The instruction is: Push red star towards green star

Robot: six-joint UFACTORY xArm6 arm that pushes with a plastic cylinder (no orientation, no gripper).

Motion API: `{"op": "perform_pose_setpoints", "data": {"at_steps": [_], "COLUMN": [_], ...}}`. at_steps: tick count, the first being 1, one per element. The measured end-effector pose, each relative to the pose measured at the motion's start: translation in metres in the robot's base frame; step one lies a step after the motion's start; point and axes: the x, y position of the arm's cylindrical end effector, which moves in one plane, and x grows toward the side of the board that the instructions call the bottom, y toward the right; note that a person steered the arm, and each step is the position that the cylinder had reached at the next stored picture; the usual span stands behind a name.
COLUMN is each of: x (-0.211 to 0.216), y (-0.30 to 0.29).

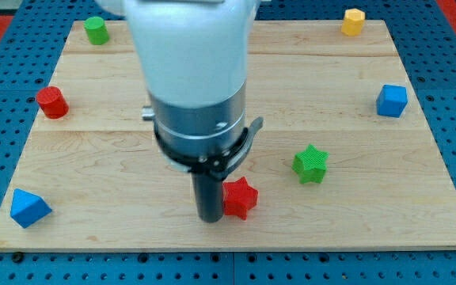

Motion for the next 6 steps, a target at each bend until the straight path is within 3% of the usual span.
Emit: {"op": "perform_pose_setpoints", "data": {"at_steps": [2,4,5,6], "x": [-0.017,-0.002,0.003,0.047], "y": [0.025,0.046,0.035,-0.027]}}
